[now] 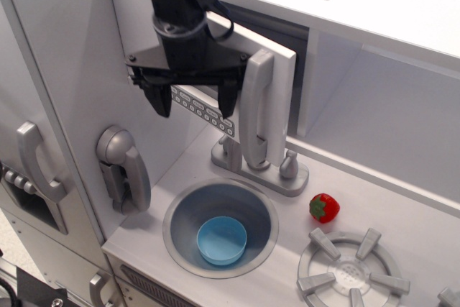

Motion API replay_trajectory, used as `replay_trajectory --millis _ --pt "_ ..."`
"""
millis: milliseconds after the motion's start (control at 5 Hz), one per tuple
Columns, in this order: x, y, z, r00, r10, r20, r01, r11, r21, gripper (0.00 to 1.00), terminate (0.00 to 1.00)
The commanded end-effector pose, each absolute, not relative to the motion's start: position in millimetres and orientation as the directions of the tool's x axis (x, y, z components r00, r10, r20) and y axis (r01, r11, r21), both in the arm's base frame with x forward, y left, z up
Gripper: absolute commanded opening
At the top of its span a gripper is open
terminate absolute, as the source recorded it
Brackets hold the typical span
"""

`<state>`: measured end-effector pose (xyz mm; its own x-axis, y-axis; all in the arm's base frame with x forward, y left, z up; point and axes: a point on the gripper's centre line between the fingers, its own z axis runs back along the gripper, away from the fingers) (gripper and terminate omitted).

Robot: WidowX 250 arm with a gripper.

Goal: Close microwave

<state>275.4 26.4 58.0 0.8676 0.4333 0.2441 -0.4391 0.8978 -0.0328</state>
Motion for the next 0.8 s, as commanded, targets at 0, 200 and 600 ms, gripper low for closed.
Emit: replay_trajectory --millis 0,200,600 --pt "291.7 25.9 78.8 0.829 0.424 0.365 -0.427 0.901 -0.077 1.00 0.00" --pt "298.8 25.3 83.2 0.808 0.435 0.398 -0.431 0.896 -0.104 1.00 0.00" --pt "306.2 25.8 86.1 0.792 0.454 0.407 -0.451 0.886 -0.111 1.00 1.00"
